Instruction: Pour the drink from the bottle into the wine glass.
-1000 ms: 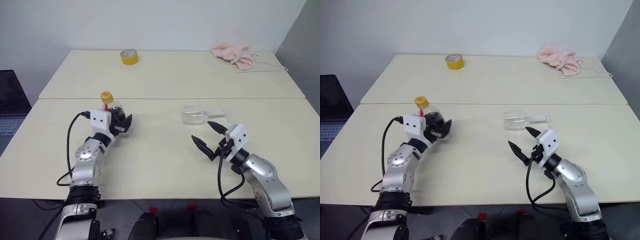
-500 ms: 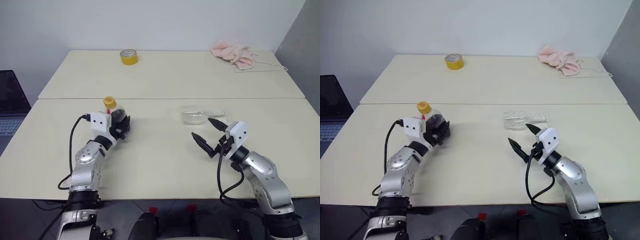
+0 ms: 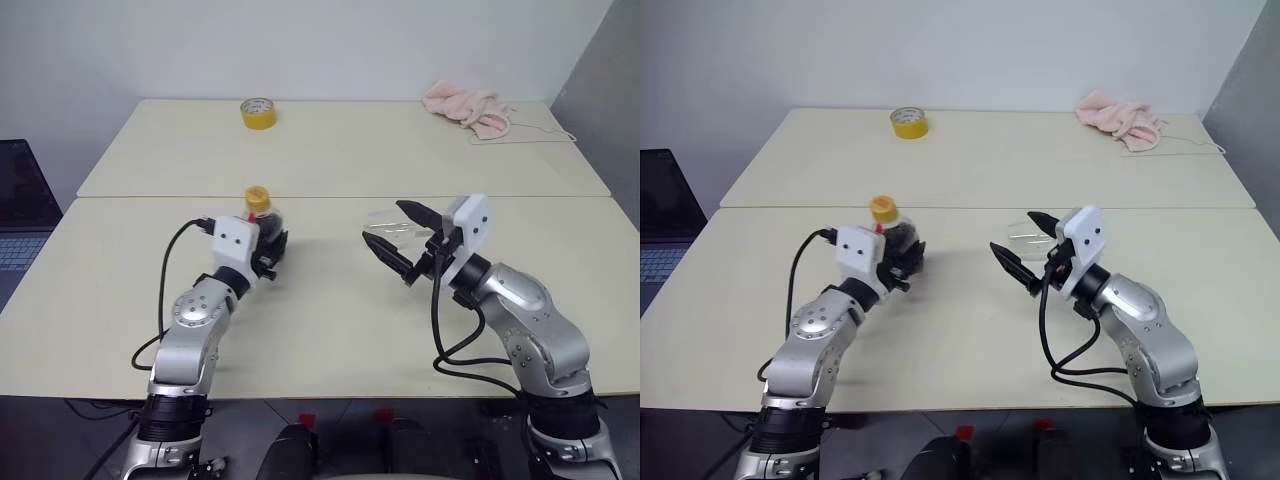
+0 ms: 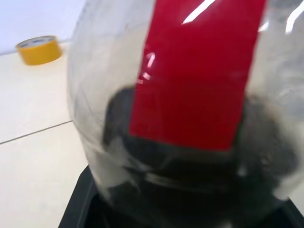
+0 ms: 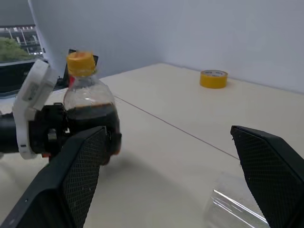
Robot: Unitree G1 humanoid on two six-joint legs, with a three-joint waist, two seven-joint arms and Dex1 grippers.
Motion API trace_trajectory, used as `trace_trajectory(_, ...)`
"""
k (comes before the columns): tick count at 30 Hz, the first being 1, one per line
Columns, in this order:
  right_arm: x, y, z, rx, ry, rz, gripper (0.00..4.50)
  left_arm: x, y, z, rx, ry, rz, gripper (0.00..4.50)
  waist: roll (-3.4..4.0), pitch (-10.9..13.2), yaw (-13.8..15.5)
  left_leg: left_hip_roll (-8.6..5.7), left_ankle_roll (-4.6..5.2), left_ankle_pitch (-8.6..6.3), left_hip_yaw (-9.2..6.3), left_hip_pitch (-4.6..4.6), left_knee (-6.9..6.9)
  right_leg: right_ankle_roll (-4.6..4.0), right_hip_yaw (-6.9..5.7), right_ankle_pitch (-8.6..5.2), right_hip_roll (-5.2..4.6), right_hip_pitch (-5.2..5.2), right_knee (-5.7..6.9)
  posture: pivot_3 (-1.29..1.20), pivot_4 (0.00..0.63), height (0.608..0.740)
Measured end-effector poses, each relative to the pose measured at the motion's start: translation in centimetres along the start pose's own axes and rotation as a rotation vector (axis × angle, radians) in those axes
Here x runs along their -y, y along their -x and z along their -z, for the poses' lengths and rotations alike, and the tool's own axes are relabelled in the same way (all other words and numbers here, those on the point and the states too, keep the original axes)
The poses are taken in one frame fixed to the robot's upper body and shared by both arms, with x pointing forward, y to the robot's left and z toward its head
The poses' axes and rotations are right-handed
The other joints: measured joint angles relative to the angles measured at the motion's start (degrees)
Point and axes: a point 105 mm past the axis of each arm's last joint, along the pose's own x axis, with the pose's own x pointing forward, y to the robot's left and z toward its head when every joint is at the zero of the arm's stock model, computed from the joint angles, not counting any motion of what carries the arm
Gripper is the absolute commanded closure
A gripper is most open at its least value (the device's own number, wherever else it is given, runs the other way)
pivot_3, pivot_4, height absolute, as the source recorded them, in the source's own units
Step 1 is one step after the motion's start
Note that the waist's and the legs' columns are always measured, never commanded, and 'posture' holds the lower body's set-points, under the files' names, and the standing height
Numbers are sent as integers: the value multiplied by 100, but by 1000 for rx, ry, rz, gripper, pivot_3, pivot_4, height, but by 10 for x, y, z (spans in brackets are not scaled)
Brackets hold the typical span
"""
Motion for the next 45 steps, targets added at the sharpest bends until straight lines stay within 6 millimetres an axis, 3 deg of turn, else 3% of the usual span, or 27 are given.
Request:
trace_trajectory(7, -19, -38, -31, 32, -31, -71, 0, 17, -8, -7, 8, 3, 46, 2554, 1, 1, -17, 1, 0, 0, -1, -6, -4, 0, -1, 0, 1, -10, 1, 0, 150, 740)
trace_trajectory(13, -40, -61, -23, -14, -82, -137, 0, 26, -10, -5, 8, 13, 64, 2560, 1, 1, -22, -2, -2, 1, 0, -25, 4, -1, -2, 1, -3, -28, 4, 0, 150, 740)
trace_trajectory(32, -43, -89, -20, -54, -71, -146, 0, 37, -12, -4, 5, 2, 109, 2682, 2, 1, -83, -2, -2, 1, 0, -29, 2, -1, 0, 1, -3, -40, 12, 0, 150, 740)
trace_trajectory(40, -45, -91, -22, -36, -57, -149, 0, 37, -12, -6, 13, -10, 107, 2683, 2, 1, -94, -2, -2, 1, 1, -30, 2, -1, 0, 1, -4, -41, 12, 0, 150, 740)
trace_trajectory(43, -44, -91, -22, -41, -46, -141, 640, 37, -12, -6, 18, -12, 107, 2703, 2, 1, -96, -2, -2, 1, 0, -30, 2, -1, 0, 1, -3, -42, 13, 0, 150, 740)
trace_trajectory(45, -44, -91, -22, -41, -43, -142, 1301, 37, -12, -6, 18, -13, 107, 2752, 2, 1, -96, -2, -2, 1, 1, -30, 2, -1, 1, 1, -3, -42, 13, 0, 150, 740)
